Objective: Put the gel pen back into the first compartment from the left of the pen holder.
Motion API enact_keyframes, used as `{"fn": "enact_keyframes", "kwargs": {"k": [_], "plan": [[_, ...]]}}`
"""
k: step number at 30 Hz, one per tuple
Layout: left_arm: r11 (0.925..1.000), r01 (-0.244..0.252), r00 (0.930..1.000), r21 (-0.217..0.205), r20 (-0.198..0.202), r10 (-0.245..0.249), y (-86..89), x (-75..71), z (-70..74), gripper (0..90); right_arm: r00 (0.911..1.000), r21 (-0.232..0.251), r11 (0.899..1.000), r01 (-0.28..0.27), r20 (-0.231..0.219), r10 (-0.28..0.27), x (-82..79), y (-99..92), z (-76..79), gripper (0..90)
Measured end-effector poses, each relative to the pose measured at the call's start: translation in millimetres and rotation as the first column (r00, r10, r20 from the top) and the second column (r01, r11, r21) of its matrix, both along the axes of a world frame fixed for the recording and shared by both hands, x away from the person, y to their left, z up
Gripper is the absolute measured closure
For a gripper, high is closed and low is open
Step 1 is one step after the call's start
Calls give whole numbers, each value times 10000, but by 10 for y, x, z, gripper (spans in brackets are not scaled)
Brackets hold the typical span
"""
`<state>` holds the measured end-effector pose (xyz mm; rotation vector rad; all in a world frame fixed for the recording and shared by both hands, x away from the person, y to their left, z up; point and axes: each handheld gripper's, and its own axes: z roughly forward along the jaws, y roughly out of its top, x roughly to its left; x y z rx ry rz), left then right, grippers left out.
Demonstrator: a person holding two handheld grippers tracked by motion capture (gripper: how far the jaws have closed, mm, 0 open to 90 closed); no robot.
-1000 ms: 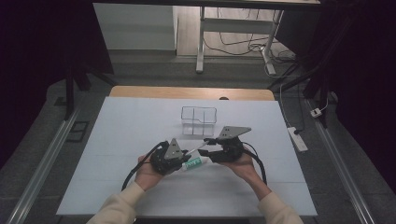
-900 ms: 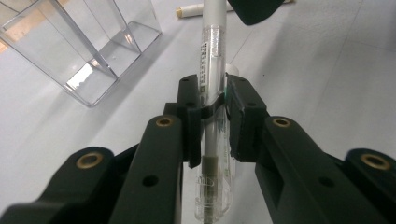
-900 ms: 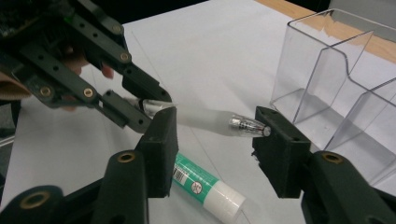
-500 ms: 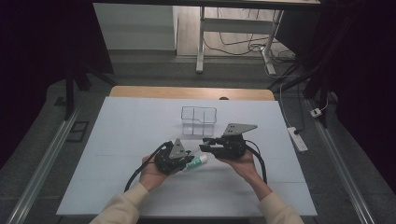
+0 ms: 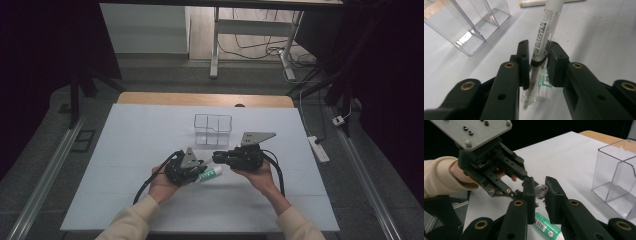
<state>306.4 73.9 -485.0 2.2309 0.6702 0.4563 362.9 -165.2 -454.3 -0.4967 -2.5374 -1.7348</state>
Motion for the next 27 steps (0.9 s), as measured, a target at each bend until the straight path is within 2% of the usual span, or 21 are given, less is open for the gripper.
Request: {"fn": "enact_keyframes", "kwargs": {"k": [6,12,16,18,27], "plan": [[9997,-141,9999,-207,-18,140,46,3,13,686,9994,40,9998,173,303,-174,-5,-31,19,793],[9986,-334,9994,-420,-66,332,166,-37,67,573,9979,197,9989,418,483,-427,-5,-84,55,793],[9963,-620,9980,-592,-172,611,296,-83,71,487,9961,320,9976,614,612,-633,3,-133,83,793],[9959,-757,9970,-504,-196,748,375,-112,66,457,9956,355,9971,675,633,-696,7,-154,95,793],[9879,-1402,9895,-663,-459,1373,776,-247,17,408,9920,524,9944,922,818,-963,8,-214,151,793]]}}
